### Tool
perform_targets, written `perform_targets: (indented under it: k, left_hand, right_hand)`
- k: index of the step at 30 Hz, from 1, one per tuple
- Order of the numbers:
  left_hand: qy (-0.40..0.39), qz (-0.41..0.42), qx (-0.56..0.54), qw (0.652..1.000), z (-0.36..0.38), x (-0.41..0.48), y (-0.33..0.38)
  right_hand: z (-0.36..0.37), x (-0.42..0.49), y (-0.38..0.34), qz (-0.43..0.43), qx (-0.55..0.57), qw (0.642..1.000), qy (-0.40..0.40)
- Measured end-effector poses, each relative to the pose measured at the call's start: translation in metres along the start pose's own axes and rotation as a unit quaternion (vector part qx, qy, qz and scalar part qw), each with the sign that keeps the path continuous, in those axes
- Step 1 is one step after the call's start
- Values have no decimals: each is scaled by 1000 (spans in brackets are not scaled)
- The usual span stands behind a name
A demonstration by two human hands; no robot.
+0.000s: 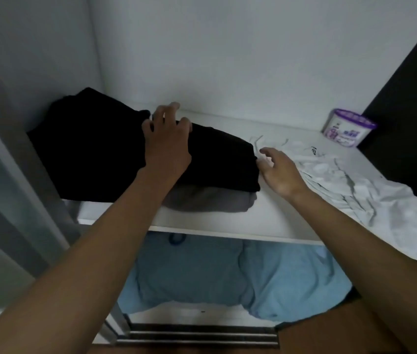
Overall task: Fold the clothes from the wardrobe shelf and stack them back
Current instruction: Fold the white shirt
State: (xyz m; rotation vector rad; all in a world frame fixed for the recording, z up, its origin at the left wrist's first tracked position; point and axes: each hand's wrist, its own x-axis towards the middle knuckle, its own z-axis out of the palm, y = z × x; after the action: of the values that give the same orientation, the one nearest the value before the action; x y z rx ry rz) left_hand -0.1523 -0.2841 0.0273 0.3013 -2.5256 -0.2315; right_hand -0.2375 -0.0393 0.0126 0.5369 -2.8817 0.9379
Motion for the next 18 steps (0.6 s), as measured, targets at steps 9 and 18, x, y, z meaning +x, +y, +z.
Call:
perform_targets:
  k: [9,18]
  left_hand:
    - [-106,135,-222,960,16,-23,133]
    - [-452,-116,-283,838,61,-43,248]
  right_hand:
    - [-104,-53,154,287,-159,945,-2]
    - [-129,-81,227,153,2,987,49]
